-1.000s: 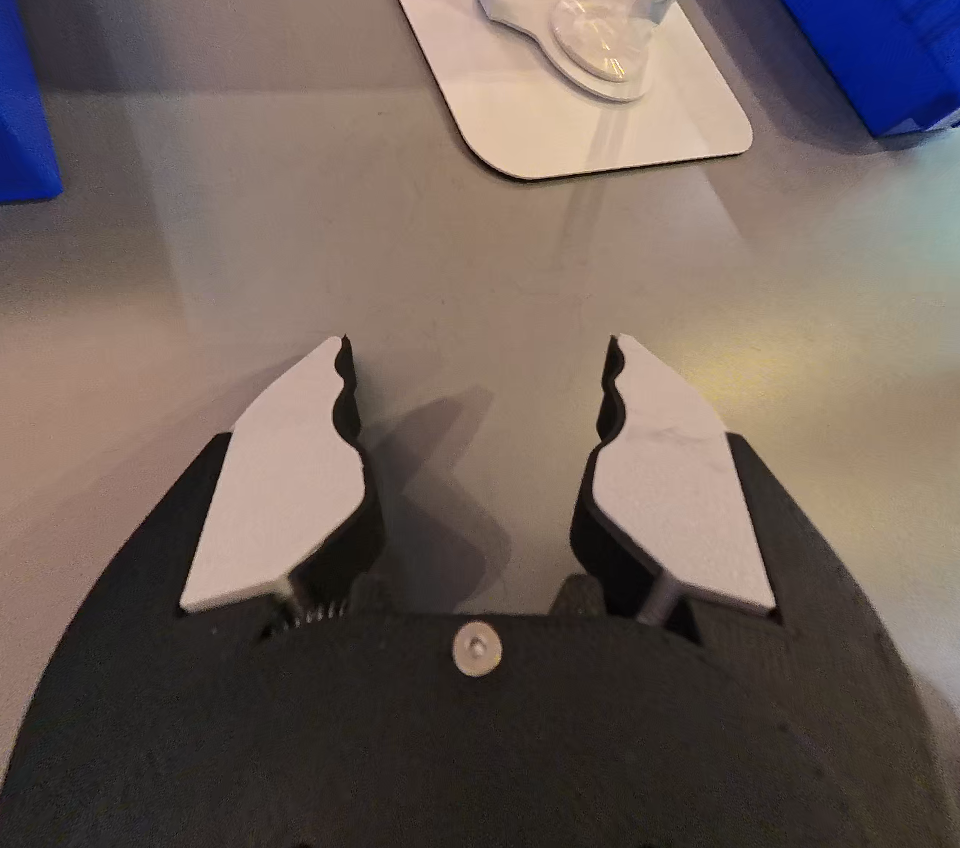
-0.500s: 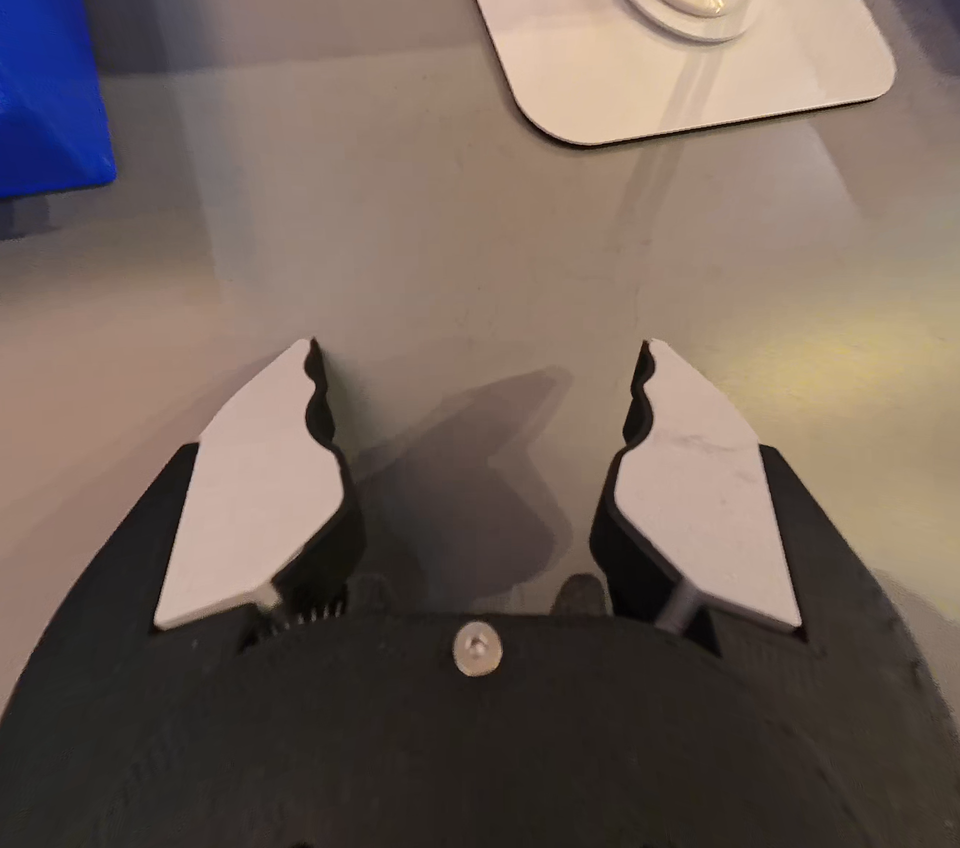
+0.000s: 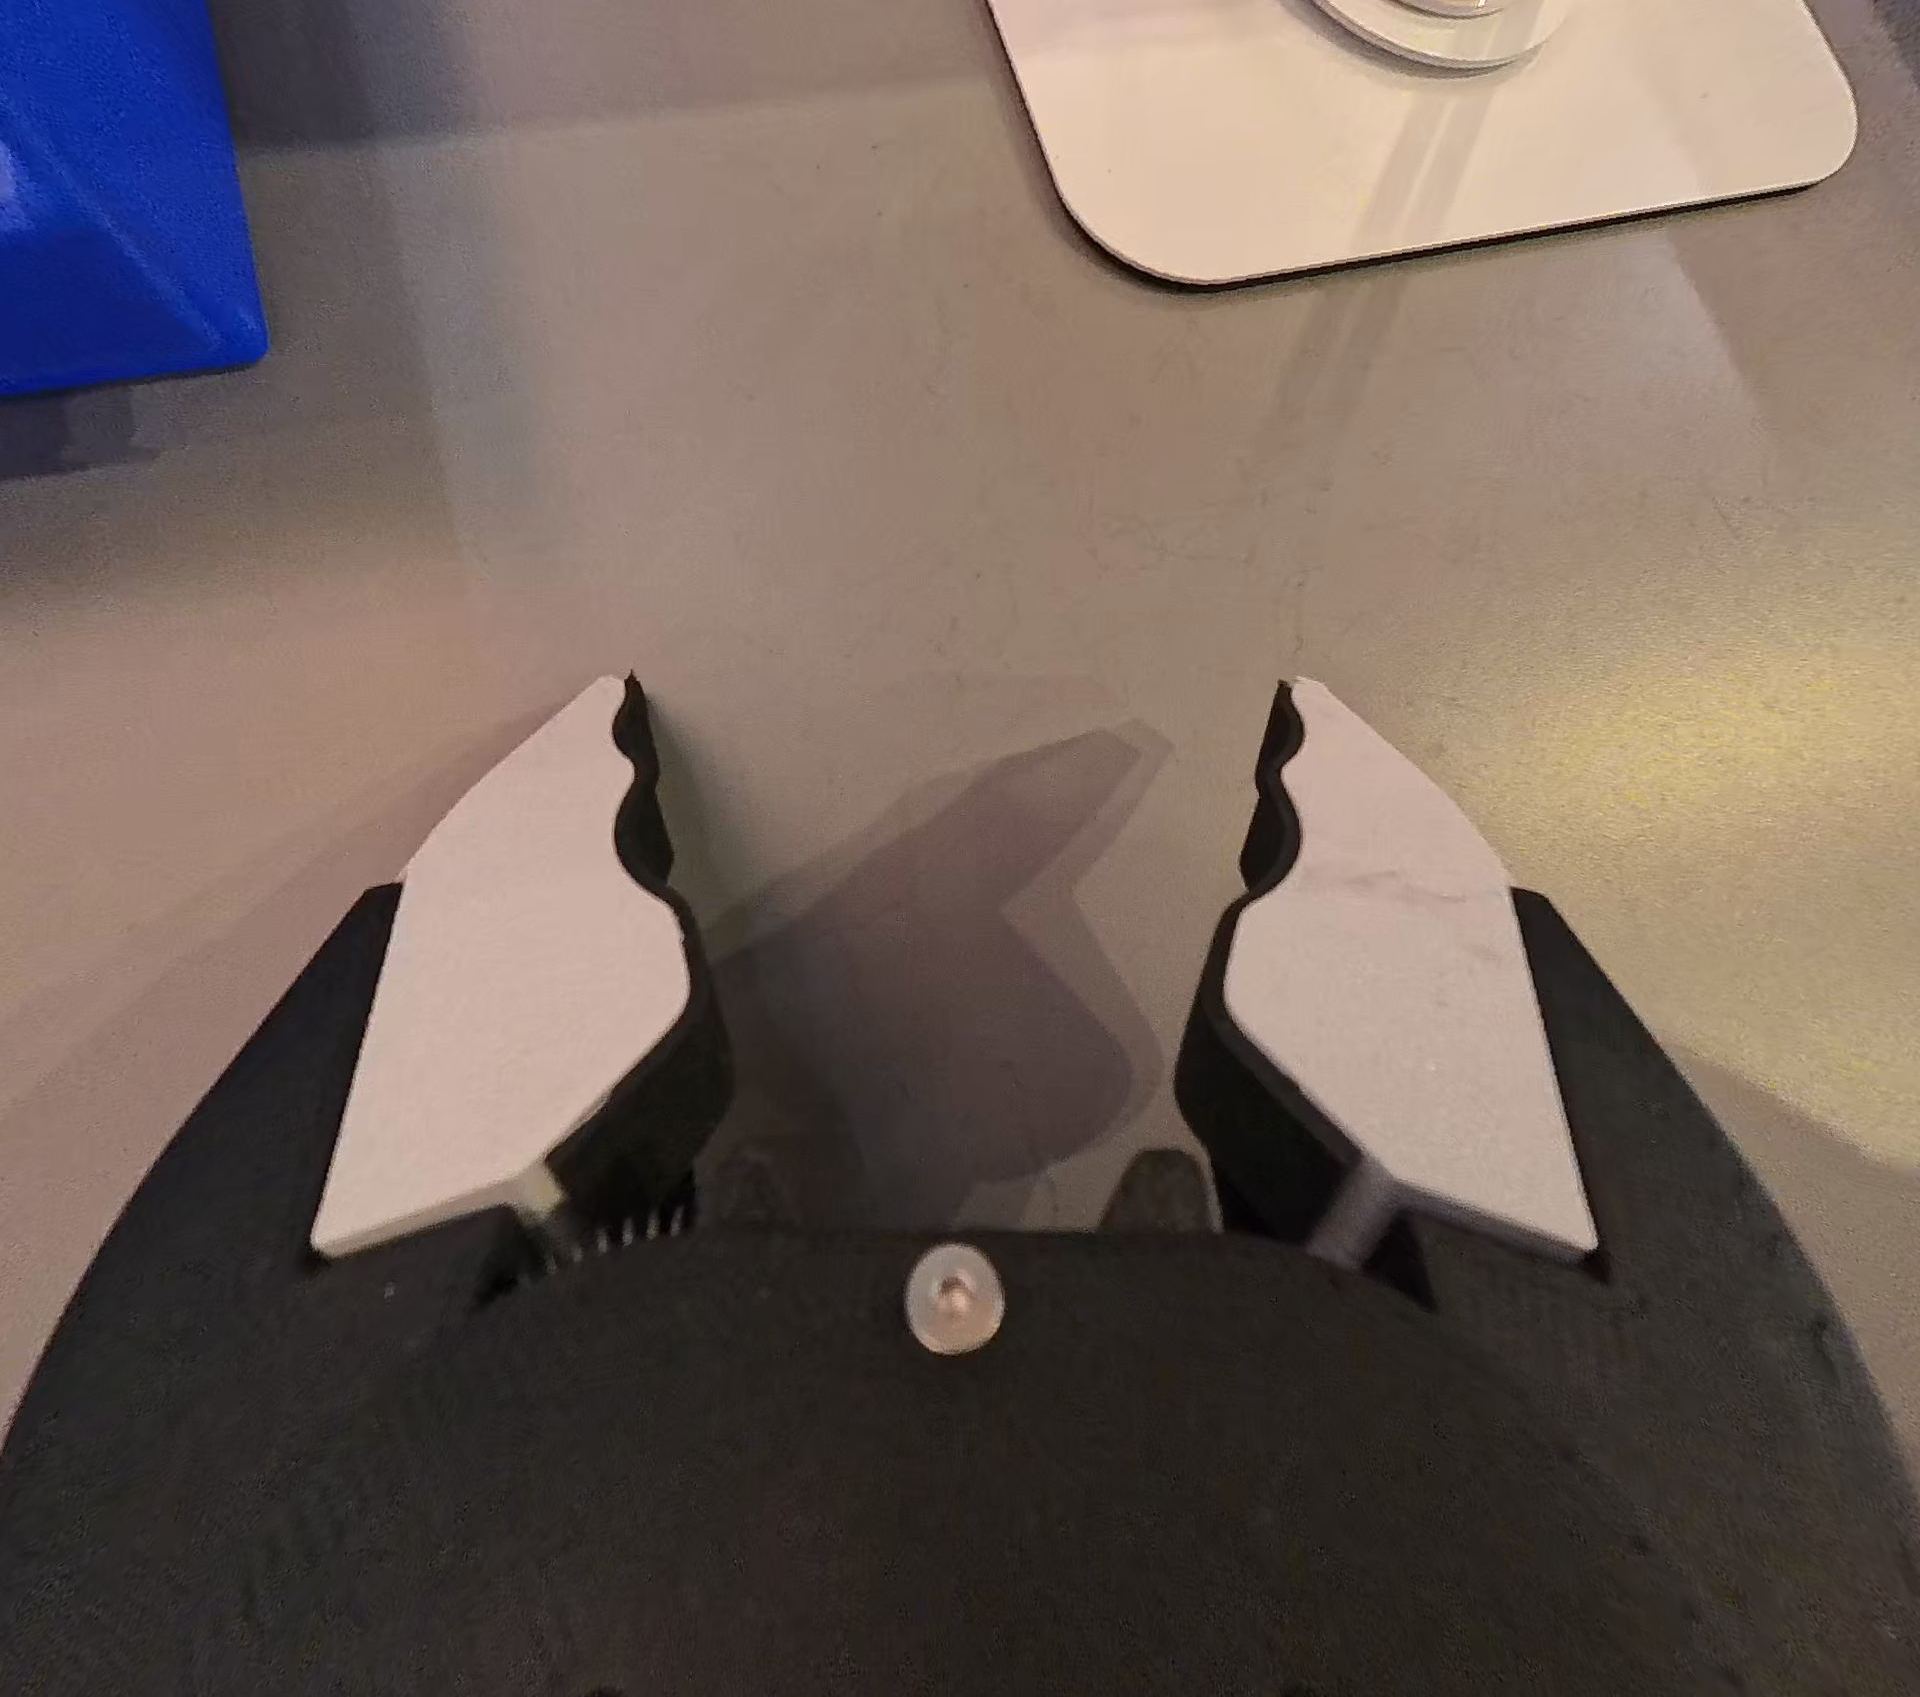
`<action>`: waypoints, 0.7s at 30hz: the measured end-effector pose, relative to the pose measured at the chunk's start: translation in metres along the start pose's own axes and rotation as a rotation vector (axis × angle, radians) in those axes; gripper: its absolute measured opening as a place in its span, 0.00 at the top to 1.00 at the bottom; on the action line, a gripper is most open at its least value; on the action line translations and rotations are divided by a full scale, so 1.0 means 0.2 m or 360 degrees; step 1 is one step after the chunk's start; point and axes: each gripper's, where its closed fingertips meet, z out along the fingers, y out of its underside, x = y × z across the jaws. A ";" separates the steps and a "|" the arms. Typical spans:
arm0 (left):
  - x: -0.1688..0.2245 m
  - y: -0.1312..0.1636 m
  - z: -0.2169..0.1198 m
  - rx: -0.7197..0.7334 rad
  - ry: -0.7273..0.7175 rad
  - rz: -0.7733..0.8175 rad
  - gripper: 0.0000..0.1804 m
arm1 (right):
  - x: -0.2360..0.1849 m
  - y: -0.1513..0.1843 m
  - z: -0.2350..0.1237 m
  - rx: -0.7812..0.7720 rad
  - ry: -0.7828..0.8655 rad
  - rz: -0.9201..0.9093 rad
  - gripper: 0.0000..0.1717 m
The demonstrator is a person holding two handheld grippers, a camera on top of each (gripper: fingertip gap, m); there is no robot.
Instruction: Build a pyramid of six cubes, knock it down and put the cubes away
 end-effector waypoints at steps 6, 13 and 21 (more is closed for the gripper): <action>0.01 -0.03 -0.03 0.0008 0.0033 -0.0005 0.38 | 0.00 0.00 -0.04 0.0009 0.0001 0.0003 0.62; 0.03 -0.06 -0.06 0.0014 0.0074 -0.0004 0.36 | 0.00 -0.01 -0.08 0.0019 0.0003 0.0015 0.62; 0.06 -0.10 -0.11 0.0023 0.0129 0.0001 0.33 | 0.00 -0.01 -0.13 0.0023 0.0004 0.0027 0.62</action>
